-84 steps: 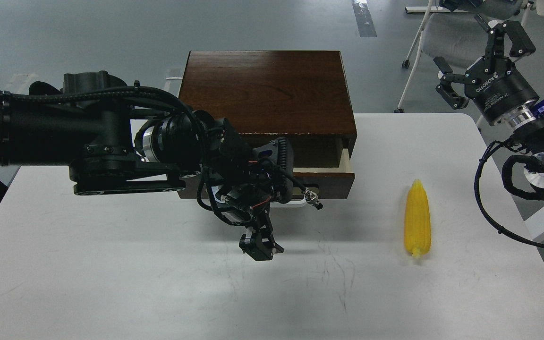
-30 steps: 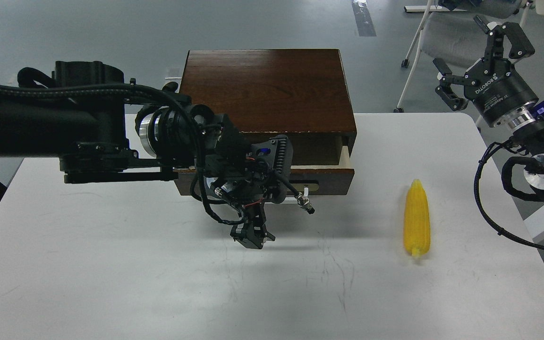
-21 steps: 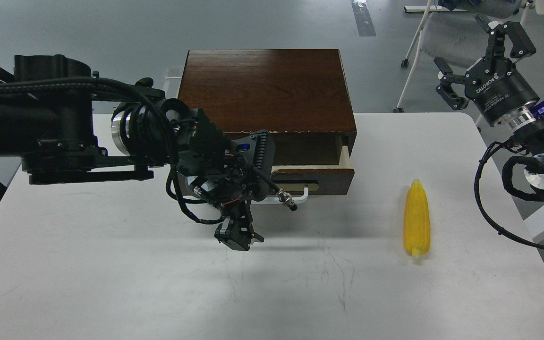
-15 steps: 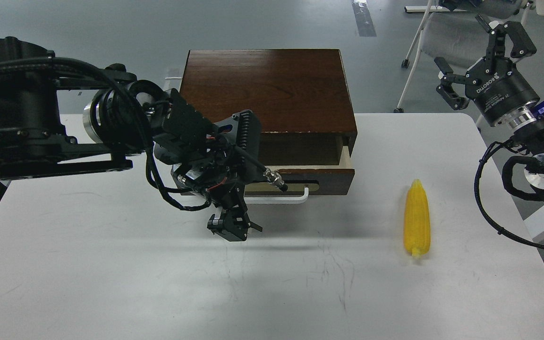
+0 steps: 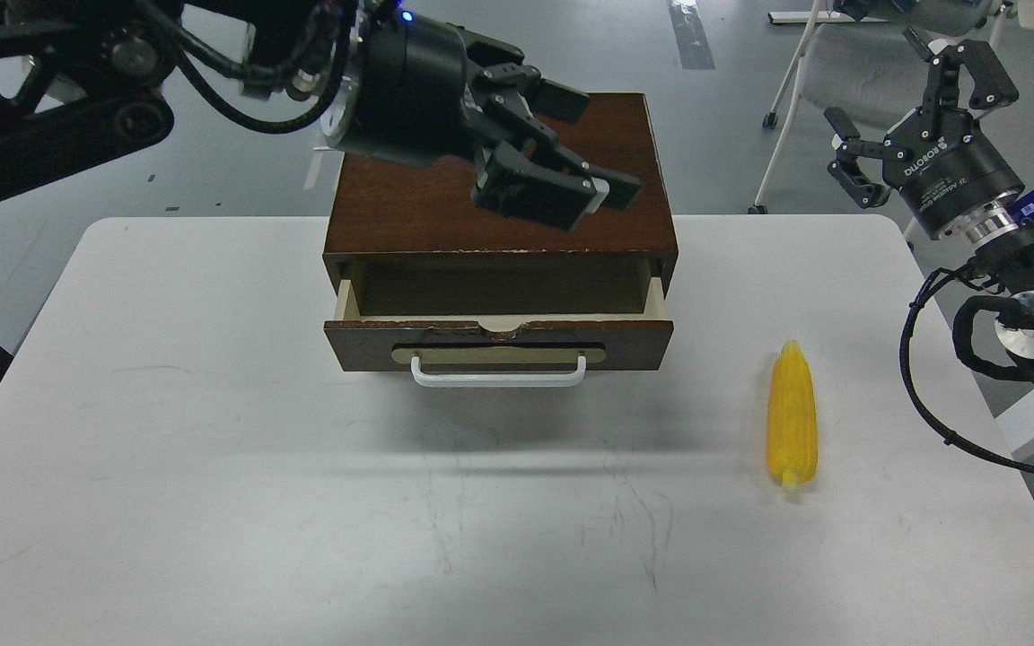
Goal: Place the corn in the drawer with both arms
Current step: 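Lift the left gripper away from the open drawer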
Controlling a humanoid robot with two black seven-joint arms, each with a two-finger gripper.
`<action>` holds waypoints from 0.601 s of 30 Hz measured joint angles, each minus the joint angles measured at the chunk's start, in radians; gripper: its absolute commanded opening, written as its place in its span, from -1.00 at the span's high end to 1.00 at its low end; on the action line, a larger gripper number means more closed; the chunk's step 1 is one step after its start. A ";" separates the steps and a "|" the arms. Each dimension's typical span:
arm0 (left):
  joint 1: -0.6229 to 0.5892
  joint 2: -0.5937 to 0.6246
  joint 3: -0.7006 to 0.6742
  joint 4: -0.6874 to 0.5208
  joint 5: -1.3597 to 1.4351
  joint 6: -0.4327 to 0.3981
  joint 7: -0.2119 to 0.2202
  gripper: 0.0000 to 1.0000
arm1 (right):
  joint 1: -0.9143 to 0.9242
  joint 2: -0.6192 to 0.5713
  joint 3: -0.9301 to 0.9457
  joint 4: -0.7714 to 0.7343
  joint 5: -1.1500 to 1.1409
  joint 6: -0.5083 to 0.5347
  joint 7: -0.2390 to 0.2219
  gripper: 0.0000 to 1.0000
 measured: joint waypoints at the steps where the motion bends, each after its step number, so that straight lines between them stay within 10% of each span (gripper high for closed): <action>1: 0.016 0.020 -0.003 0.007 -0.045 0.000 0.015 -0.95 | 0.000 -0.001 -0.001 0.000 0.000 0.000 0.000 -1.00; 9: 0.210 0.177 -0.014 0.091 -0.449 0.045 0.069 -0.95 | 0.017 -0.085 -0.027 0.044 -0.025 0.000 0.000 -1.00; 18: 0.399 0.197 -0.021 0.302 -1.054 0.150 -0.016 -0.95 | 0.101 -0.253 -0.112 0.124 -0.227 0.000 0.000 -1.00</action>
